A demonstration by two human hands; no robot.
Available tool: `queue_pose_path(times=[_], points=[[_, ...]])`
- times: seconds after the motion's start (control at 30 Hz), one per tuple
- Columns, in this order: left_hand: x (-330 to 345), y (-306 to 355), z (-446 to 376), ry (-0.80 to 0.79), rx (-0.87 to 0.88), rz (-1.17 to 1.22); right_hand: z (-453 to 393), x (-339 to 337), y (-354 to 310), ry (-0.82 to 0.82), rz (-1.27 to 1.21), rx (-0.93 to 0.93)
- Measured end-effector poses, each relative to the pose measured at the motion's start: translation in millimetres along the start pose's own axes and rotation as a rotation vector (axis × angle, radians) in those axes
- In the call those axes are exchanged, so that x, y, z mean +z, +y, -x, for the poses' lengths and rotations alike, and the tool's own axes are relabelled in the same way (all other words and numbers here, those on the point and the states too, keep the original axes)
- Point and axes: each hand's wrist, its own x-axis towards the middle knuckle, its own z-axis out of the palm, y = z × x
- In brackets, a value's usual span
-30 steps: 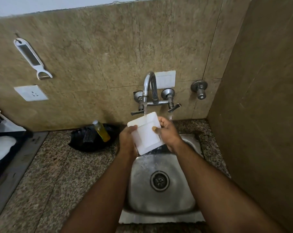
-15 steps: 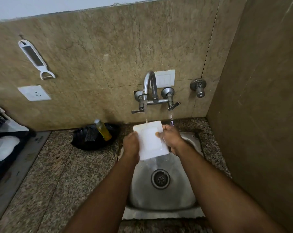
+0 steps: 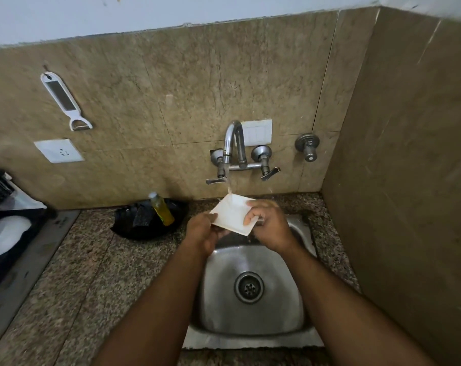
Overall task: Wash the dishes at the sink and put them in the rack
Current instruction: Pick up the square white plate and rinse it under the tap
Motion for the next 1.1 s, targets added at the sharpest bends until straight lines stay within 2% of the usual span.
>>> queue_pose_path(times=[0.07,0.23,0.4,0.57,0.63,0.73,0.9,1.1], points=[[1,-1,3,-0.023,0.032,-0.011,-5,1,-5,0.006,-0.166,0.14],[-9,-12,1,0.001,0.062,-0.016,-13,-6,-17,0.016,-0.388,0.471],[-23,-17,7,-0.02,0.104,0.015,-27,-11,-20,0.009,-0.61,0.546],[-20,-15,5,-0.025,0.158,0.007,-67,-30,-25,0.207,-0.708,0.72],[-18,-13,5,-0.015,0.174,0.019,-81,-41,-30,0.222,-0.659,0.698],[-18,-13,3,0.001,0.195,0.014,-86,-45,-47,0.128,-0.512,0.582],[-17,-18,0,-0.014,0.232,-0.013,-67,-26,-51,-0.037,-0.02,0.389],[-27,-17,4,-0.175,0.333,-0.085,-25,-23,-29,-0.117,-0.03,0.371]])
